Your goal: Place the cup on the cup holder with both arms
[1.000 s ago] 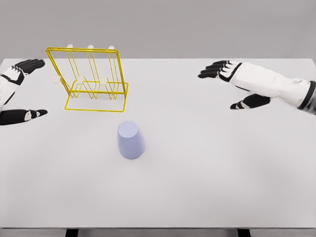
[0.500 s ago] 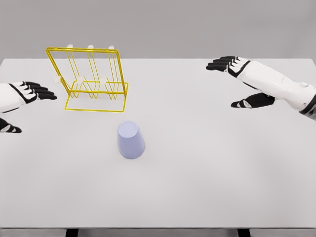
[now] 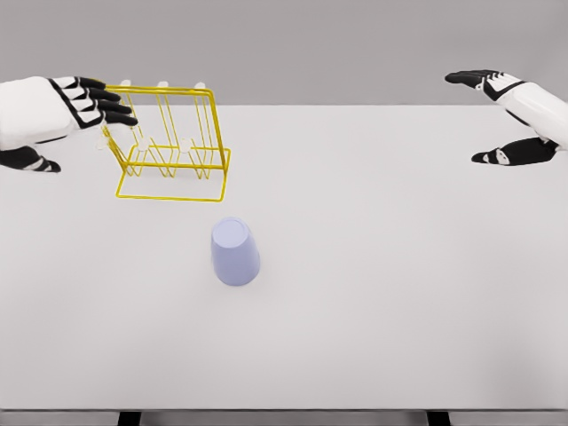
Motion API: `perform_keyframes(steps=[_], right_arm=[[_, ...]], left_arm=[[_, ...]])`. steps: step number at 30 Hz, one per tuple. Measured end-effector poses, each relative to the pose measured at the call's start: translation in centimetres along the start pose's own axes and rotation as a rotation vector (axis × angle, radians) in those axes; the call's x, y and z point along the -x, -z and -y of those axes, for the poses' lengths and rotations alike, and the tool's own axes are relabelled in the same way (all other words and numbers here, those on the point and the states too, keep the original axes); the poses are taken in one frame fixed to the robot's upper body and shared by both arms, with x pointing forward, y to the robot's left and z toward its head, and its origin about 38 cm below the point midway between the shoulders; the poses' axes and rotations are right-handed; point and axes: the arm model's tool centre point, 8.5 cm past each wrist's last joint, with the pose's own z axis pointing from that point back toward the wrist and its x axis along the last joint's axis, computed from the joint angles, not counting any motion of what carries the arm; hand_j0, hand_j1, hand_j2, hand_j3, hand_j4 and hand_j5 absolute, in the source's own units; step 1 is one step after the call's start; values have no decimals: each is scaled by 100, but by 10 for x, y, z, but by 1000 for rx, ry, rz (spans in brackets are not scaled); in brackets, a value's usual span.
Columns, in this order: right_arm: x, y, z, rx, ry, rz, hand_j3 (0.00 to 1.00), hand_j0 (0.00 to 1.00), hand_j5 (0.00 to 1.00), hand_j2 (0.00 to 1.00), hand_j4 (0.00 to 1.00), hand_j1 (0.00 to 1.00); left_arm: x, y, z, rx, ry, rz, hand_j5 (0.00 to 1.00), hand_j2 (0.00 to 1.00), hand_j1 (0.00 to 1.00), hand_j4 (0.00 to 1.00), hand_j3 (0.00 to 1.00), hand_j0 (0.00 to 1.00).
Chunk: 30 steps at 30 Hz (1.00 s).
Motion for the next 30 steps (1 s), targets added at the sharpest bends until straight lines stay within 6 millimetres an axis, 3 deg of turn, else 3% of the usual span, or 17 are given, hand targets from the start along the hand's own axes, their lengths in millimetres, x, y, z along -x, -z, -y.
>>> perform_keyframes(steps=[1,5,8,10,16,21,24,30], right_arm=[[0,0,0,0,0,-1,100,100,100,100,100,100],[1,-1,0,1,1,-4,100,100,100,100,100,100],[3,-5,3,13,0,-13,100,100,100,100,100,100],[5,-9,8,33,-2,-23,100,100,100,100,100,100],[9,-7,12,48,-33,-54,100,100,100,100,100,100],[17,9,27,65,-63,-79,100,100,100,100,100,100],[25,23,24,39,-56,-93,100,100,100,100,100,100],[29,44,-8,-110,-86,-111,100,100,100,100,100,100]], left_arm=[[-4,10,0,10,-10,37,100,100,100,100,100,100],[-22,40,-64,-13,71,191,100,100,100,100,100,100],[-41,61,-78,37,63,309,100,100,100,100,100,100],[-53,75,-71,91,36,370,100,100,100,100,100,100],[-89,118,-25,254,1,520,100,100,100,100,100,100],[-106,137,-13,301,47,568,100,100,100,100,100,100],[-109,143,-8,320,78,570,100,100,100,100,100,100],[-109,154,-4,339,123,562,100,100,100,100,100,100]])
